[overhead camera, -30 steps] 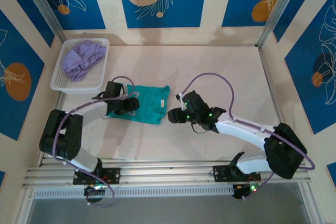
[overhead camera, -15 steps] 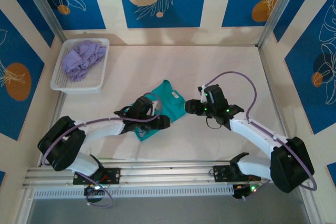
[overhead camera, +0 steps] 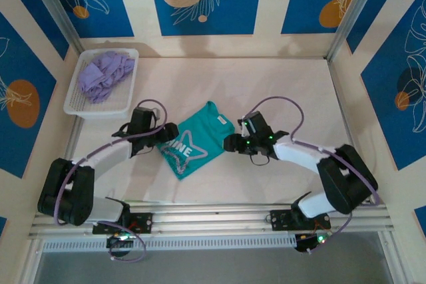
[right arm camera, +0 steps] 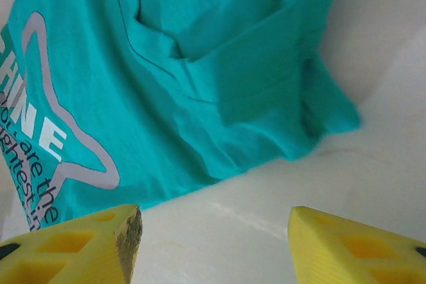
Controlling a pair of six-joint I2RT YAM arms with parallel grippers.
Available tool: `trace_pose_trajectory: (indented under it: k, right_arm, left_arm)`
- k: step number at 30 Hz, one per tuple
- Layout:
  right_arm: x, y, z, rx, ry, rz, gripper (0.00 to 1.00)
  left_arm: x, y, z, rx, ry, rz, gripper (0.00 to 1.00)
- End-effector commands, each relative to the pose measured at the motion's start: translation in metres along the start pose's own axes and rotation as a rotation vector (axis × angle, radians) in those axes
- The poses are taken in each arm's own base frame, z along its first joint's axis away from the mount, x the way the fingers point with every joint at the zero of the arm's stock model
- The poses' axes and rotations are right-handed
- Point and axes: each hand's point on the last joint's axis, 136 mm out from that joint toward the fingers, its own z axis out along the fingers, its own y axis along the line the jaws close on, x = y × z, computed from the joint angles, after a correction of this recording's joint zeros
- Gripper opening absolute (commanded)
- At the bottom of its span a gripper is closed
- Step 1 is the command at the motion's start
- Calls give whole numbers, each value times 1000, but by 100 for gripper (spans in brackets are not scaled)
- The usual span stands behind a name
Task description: Fold the inside-out t-shirt
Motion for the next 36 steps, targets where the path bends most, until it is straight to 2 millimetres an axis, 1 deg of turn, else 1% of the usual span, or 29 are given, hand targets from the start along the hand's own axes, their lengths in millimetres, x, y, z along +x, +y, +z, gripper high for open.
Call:
trace_pose_trajectory:
  k: [1,3,6,8,11,12,14,15,17,20,22,23,25,26,28,30,33,36]
  right_arm:
    - [-12,15,15,-62,1,38,60]
    - [-19,14,24,-60,-2,45,59]
    - [-38,6,30,-37,-28,58,58]
    - [-54,0,32,-33,-45,67,57]
    - [-80,-5,35,-36,-65,65,57]
    - [-90,-7,33,-25,-79,57,57]
    - [-105,-12,29,3,-96,39,57]
    - [-110,-16,26,23,-103,29,57]
    - [-116,-25,19,72,-112,7,58]
    - [-121,-39,10,135,-118,-9,60]
    - [-123,-40,12,119,-100,-14,61]
    - [-124,-38,15,105,-86,-11,62]
    - [-126,-31,24,74,-58,-12,64]
    - [-127,-31,28,78,-50,-7,64]
    - [-130,-34,33,90,-38,9,65]
    - [-130,-41,38,113,-18,29,65]
    - [-126,-46,46,128,19,48,65]
    - [-123,-44,52,113,40,53,66]
  left_arm:
    - [22,10,9,-6,84,38,73]
    - [37,9,15,20,142,41,71]
    - [64,2,16,48,203,69,71]
    - [83,-11,15,73,233,98,71]
    - [114,-44,15,123,281,165,71]
    - [123,-58,14,150,295,186,71]
    - [132,-80,9,190,304,219,71]
    - [131,-87,5,193,295,235,71]
    - [120,-95,-4,193,250,261,72]
    - [91,-96,-20,155,127,335,74]
    - [62,-92,-27,125,39,357,75]
    - [48,-88,-27,121,10,345,78]
    - [14,-81,-25,144,-65,298,80]
    - [-1,-78,-22,156,-96,278,81]
    - [-29,-68,-12,148,-138,249,84]
    - [-49,-66,2,139,-145,256,85]
    - [-69,-63,30,147,-99,256,86]
    - [-83,-63,58,170,-43,248,84]
